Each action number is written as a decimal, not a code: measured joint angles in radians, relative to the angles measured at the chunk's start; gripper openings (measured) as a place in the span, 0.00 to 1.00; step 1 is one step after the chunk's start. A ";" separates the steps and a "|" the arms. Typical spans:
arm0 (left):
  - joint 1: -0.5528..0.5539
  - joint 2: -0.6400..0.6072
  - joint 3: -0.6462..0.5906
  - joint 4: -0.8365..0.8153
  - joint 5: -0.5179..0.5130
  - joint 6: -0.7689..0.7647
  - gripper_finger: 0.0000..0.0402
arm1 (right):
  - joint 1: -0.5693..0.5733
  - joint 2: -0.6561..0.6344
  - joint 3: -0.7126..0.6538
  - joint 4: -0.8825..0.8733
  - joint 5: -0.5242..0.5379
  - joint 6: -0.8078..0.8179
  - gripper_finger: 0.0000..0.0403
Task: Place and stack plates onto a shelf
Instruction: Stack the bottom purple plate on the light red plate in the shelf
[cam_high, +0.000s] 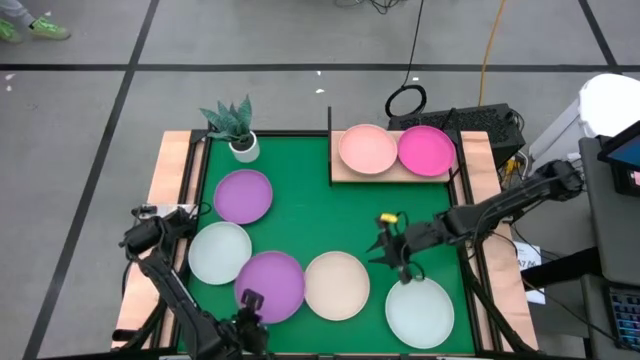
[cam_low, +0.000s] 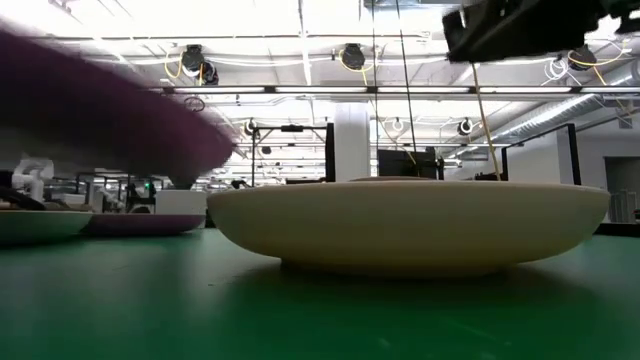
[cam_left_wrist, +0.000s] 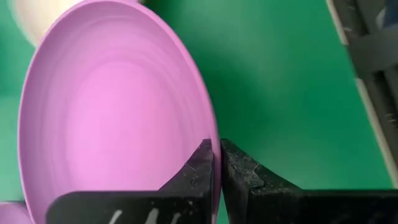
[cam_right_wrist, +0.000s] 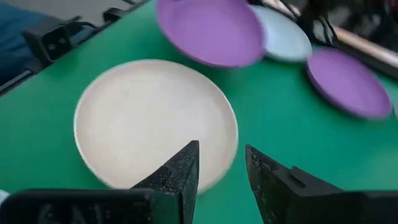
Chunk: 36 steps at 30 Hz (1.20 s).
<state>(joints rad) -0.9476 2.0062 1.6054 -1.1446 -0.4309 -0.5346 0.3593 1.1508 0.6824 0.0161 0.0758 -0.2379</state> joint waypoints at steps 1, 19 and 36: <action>0.008 -0.003 0.030 -0.038 -0.003 0.027 0.04 | 0.014 0.030 0.020 0.011 -0.002 -0.016 0.27; 0.257 -0.012 0.171 -0.126 0.091 0.515 0.03 | 0.165 0.533 0.402 -0.062 0.254 -0.330 0.32; 0.327 -0.012 0.171 -0.061 0.100 0.616 0.03 | 0.145 0.556 0.407 -0.117 0.365 -0.427 0.18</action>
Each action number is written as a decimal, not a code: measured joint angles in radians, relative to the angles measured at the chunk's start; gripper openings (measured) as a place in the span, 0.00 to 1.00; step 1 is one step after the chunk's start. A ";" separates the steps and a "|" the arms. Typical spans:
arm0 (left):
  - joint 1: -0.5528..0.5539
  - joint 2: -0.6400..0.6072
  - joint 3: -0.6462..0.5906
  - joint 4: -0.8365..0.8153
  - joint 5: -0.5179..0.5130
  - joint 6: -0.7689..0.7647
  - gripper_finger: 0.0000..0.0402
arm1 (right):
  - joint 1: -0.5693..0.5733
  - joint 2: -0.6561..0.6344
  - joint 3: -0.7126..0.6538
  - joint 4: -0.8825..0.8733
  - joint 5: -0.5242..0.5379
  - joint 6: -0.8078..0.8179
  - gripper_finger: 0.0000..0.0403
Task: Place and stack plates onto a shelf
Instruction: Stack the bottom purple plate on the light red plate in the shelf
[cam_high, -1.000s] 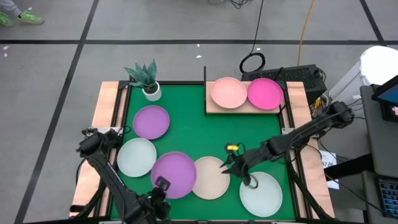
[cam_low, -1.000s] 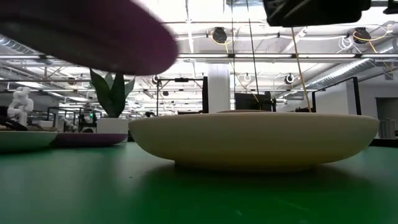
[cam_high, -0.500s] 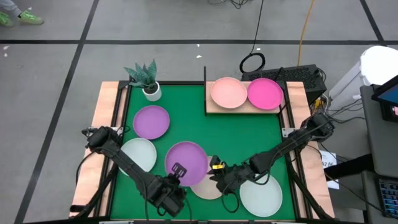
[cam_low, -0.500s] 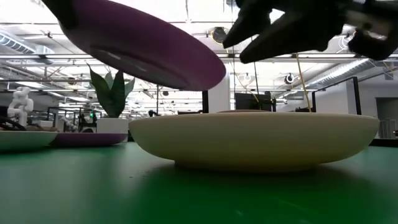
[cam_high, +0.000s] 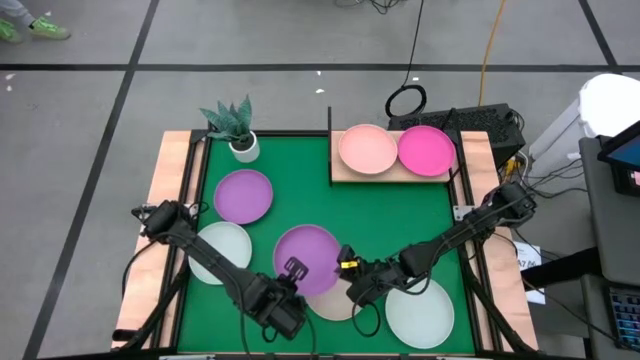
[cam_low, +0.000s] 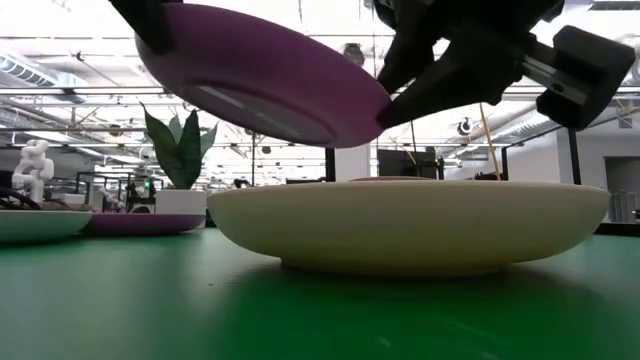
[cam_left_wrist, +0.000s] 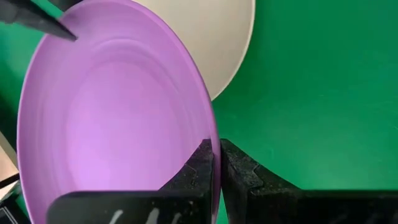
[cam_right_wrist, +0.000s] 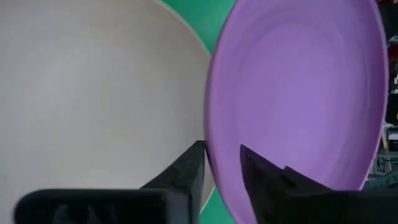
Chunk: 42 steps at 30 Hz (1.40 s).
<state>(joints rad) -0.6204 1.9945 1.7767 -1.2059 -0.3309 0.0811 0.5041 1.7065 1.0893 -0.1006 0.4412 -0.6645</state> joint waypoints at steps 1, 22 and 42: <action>0.003 0.000 0.000 0.000 0.000 -0.005 0.03 | 0.000 0.000 0.000 -0.003 0.000 0.000 0.15; 0.002 0.000 0.000 0.050 -0.313 -0.276 0.52 | -0.003 -0.070 -0.001 -0.138 0.034 0.069 0.00; -0.069 0.000 0.000 0.116 -0.560 -0.695 0.70 | -0.261 -0.425 -0.001 -0.739 0.028 0.398 0.00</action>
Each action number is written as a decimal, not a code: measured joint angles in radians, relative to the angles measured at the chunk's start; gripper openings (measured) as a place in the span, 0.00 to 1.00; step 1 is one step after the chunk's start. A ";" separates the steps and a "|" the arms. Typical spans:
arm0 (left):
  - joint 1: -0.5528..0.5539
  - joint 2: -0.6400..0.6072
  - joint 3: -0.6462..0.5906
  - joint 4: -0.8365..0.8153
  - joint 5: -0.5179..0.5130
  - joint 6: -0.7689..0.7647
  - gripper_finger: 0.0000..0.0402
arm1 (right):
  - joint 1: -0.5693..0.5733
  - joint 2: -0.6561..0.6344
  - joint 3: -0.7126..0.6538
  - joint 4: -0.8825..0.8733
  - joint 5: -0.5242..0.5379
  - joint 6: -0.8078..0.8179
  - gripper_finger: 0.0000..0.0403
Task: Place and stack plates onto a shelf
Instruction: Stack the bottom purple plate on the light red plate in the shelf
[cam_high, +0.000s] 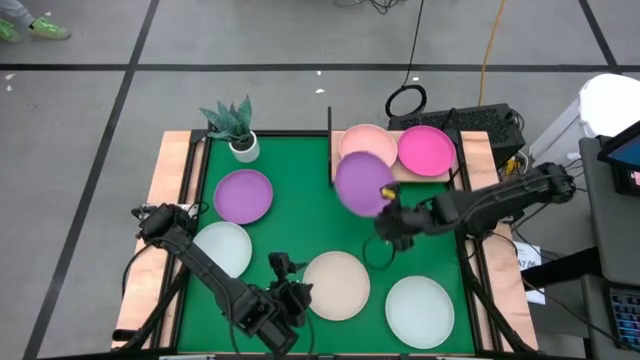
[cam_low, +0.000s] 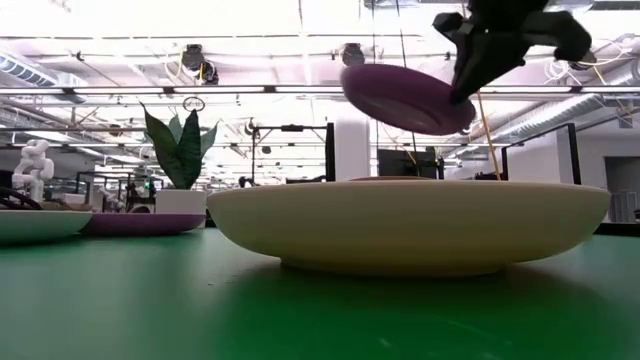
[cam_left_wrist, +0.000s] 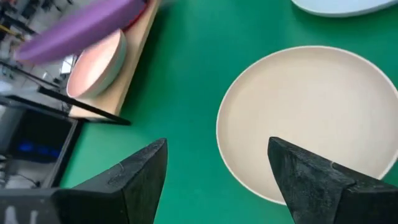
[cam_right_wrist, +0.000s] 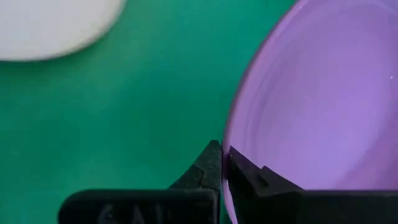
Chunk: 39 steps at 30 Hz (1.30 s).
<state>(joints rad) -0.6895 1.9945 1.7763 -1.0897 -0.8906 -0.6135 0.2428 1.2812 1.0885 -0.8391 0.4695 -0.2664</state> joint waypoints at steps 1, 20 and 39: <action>0.000 0.000 0.000 0.000 0.000 -0.012 0.70 | -0.026 -0.014 0.000 -0.024 -0.002 0.001 0.00; -0.005 0.000 -0.196 0.311 0.059 0.055 0.70 | -0.587 -0.115 -0.059 -0.111 -0.054 -0.021 0.00; -0.002 0.000 -0.198 0.339 0.063 0.114 0.70 | -0.825 -0.114 -0.229 -0.057 -0.056 -0.079 0.02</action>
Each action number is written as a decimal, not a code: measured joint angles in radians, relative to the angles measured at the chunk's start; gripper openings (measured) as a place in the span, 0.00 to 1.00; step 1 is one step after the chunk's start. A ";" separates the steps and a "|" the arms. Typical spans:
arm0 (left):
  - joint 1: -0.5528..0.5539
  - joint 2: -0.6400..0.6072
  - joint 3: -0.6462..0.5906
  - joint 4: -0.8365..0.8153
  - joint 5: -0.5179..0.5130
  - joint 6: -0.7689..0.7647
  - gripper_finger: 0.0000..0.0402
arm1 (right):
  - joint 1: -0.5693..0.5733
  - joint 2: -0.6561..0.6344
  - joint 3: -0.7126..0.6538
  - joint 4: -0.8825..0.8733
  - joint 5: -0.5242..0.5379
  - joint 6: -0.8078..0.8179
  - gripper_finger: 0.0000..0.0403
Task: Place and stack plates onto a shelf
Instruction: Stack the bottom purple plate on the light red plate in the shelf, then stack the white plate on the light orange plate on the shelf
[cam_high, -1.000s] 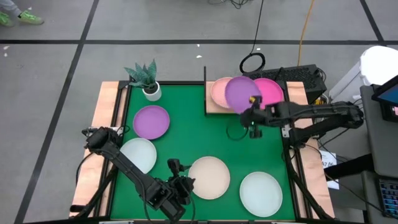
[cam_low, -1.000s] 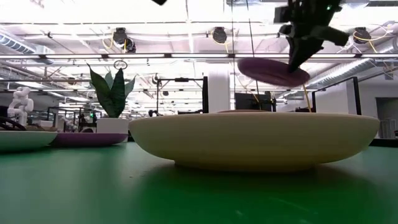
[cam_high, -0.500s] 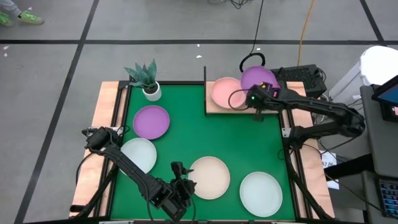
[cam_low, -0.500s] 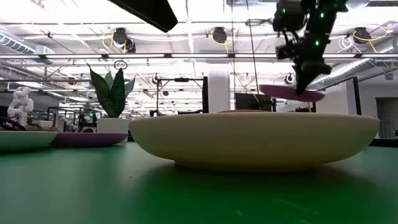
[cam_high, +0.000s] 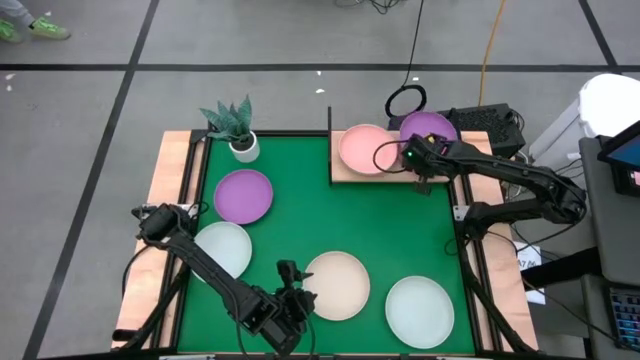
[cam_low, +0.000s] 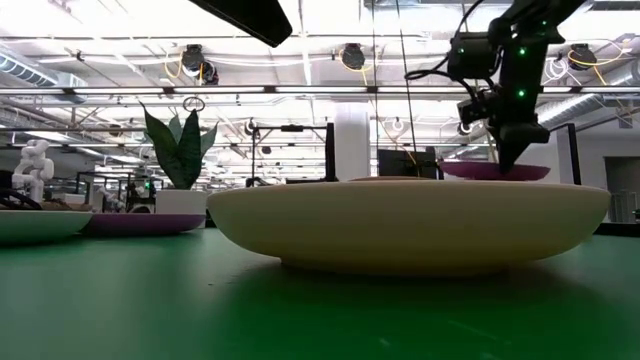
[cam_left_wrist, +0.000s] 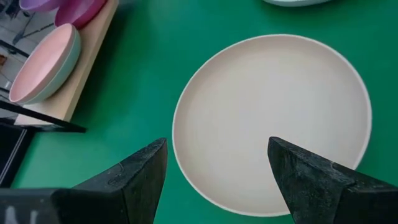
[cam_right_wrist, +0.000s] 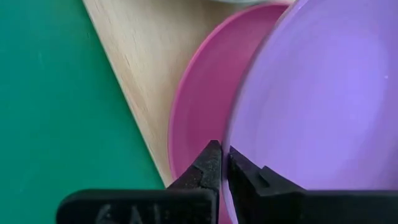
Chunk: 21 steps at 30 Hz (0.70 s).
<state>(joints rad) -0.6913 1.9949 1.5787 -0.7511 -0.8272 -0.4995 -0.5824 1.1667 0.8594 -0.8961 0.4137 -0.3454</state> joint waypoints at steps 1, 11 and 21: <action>0.000 0.000 0.000 0.001 0.000 0.001 0.70 | 0.000 0.000 -0.003 0.000 0.000 0.000 0.02; 0.000 0.000 0.000 0.000 0.058 0.014 0.70 | 0.002 -0.001 -0.007 -0.003 -0.022 -0.004 0.15; 0.001 0.000 0.000 0.025 0.193 0.102 0.70 | 0.118 -0.098 -0.007 -0.006 -0.036 0.115 0.23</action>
<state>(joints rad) -0.6903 1.9949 1.5787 -0.7257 -0.6340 -0.3974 -0.4642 1.0691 0.8524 -0.9017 0.3776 -0.2301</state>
